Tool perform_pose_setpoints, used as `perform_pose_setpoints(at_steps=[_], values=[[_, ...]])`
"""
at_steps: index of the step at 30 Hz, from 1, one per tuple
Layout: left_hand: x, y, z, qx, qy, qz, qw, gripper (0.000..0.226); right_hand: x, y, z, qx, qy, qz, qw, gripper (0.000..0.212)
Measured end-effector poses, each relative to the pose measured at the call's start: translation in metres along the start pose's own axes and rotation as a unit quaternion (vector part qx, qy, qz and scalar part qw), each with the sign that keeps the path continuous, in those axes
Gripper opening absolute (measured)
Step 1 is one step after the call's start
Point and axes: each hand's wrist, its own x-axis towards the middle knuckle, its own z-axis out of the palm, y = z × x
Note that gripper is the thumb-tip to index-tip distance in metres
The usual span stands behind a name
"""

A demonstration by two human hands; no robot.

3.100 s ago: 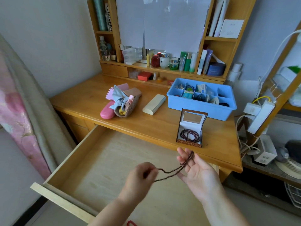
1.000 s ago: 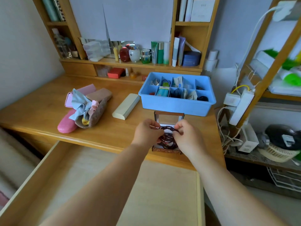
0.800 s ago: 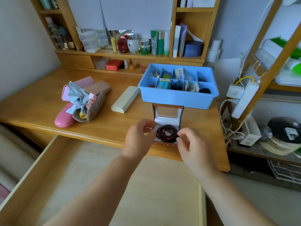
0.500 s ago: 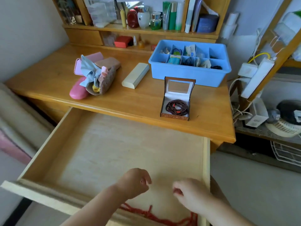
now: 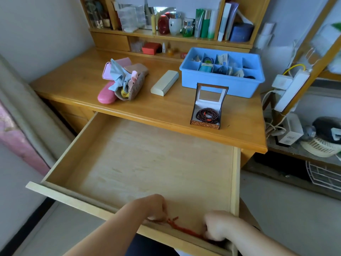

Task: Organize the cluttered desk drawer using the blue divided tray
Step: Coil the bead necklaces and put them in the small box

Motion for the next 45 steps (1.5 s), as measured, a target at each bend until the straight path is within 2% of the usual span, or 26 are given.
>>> perform_pose_setpoints(at_steps=[3, 5, 6, 8, 9, 10, 12, 14, 16, 18, 19, 20, 22, 24, 25, 27, 28, 30, 32, 34, 37, 39, 40, 41, 43, 45], values=[[-0.005, -0.009, -0.012, -0.1, 0.059, 0.028, 0.993, 0.034, 0.001, 0.006, -0.01, 0.146, 0.035, -0.011, 0.989, 0.024], [-0.01, -0.016, -0.023, -0.192, 0.091, 0.036, 0.977, 0.028, -0.001, 0.013, -0.019, 0.317, 0.066, -0.037, 0.945, 0.019], [-0.013, -0.019, -0.028, -0.244, 0.111, 0.032, 0.963, 0.029, -0.003, 0.017, -0.024, 0.435, 0.071, -0.052, 0.896, 0.022], [-0.014, -0.025, -0.036, -0.366, 0.168, 0.018, 0.915, 0.037, -0.007, 0.023, -0.033, 0.673, 0.077, -0.084, 0.731, 0.023], [-0.015, -0.028, -0.039, -0.436, 0.197, 0.017, 0.878, 0.038, -0.009, 0.027, -0.039, 0.746, 0.09, -0.095, 0.653, 0.022], [-0.016, -0.031, -0.042, -0.502, 0.217, 0.026, 0.837, 0.038, -0.01, 0.029, -0.044, 0.786, 0.103, -0.103, 0.601, 0.021], [-0.019, -0.035, -0.049, -0.596, 0.231, 0.059, 0.767, 0.035, -0.015, 0.031, -0.056, 0.808, 0.118, -0.128, 0.564, 0.019], [-0.023, -0.04, -0.056, -0.65, 0.225, 0.079, 0.721, 0.031, -0.022, 0.032, -0.069, 0.786, 0.139, -0.158, 0.581, 0.017], [-0.025, -0.042, -0.06, -0.673, 0.223, 0.055, 0.703, 0.027, -0.032, 0.029, -0.082, 0.732, 0.161, -0.191, 0.634, 0.013], [-0.027, -0.037, -0.061, -0.639, 0.24, -0.003, 0.731, 0.018, -0.04, 0.022, -0.093, 0.658, 0.192, -0.216, 0.696, 0.006], [-0.03, -0.032, -0.061, -0.584, 0.258, -0.032, 0.769, 0.011, -0.043, 0.017, -0.098, 0.618, 0.214, -0.223, 0.723, 0.005], [-0.033, -0.024, -0.06, -0.513, 0.283, -0.04, 0.809, 0.016, -0.044, 0.012, -0.103, 0.577, 0.237, -0.225, 0.748, 0.006], [-0.035, -0.005, -0.058, -0.43, 0.305, 0.056, 0.848, 0.047, -0.046, 0.001, -0.109, 0.512, 0.273, -0.22, 0.784, 0.004], [-0.041, 0.02, -0.056, -0.423, 0.255, 0.179, 0.851, 0.061, -0.046, -0.007, -0.111, 0.49, 0.285, -0.22, 0.794, 0.004], [-0.043, 0.031, -0.055, -0.422, 0.228, 0.227, 0.848, 0.057, -0.046, -0.01, -0.112, 0.495, 0.283, -0.224, 0.79, 0.005], [-0.043, 0.048, -0.054, -0.414, 0.225, 0.257, 0.844, 0.029, -0.048, -0.01, -0.113, 0.497, 0.279, -0.224, 0.791, 0.006], [-0.043, 0.051, -0.055, -0.417, 0.245, 0.246, 0.84, 0.017, -0.049, -0.008, -0.113, 0.488, 0.279, -0.215, 0.799, 0.009], [-0.039, 0.044, -0.06, -0.446, 0.307, 0.187, 0.82, 0.021, -0.047, 0.0, -0.11, 0.441, 0.302, -0.163, 0.829, 0.019], [-0.039, 0.026, -0.067, -0.514, 0.354, 0.123, 0.772, 0.021, -0.041, 0.013, -0.104, 0.335, 0.367, -0.071, 0.865, 0.024], [-0.039, -0.001, -0.075, -0.577, 0.393, 0.066, 0.713, 0.021, -0.037, 0.024, -0.098, 0.284, 0.424, 0.007, 0.86, 0.023], [-0.043, -0.045, -0.079, -0.69, 0.405, 0.026, 0.599, 0.013, -0.027, 0.039, -0.09, 0.389, 0.462, 0.032, 0.796, 0.022], [-0.047, -0.071, -0.078, -0.757, 0.398, 0.023, 0.518, 0.01, -0.02, 0.048, -0.087, 0.514, 0.474, 0.044, 0.713, 0.021], [-0.048, -0.083, -0.077, -0.778, 0.394, 0.026, 0.488, 0.01, -0.019, 0.051, -0.086, 0.588, 0.468, 0.05, 0.658, 0.016], [-0.048, -0.092, -0.076, -0.794, 0.389, 0.03, 0.466, 0.011, -0.018, 0.054, -0.087, 0.667, 0.443, 0.049, 0.597, 0.009], [-0.048, -0.103, -0.074, -0.815, 0.375, 0.027, 0.441, 0.008, -0.019, 0.056, -0.091, 0.809, 0.33, 0.004, 0.487, 0.009], [-0.048, -0.102, -0.072, -0.822, 0.352, 0.011, 0.447, 0.004, -0.022, 0.052, -0.094, 0.877, 0.191, -0.082, 0.432, 0.013]])
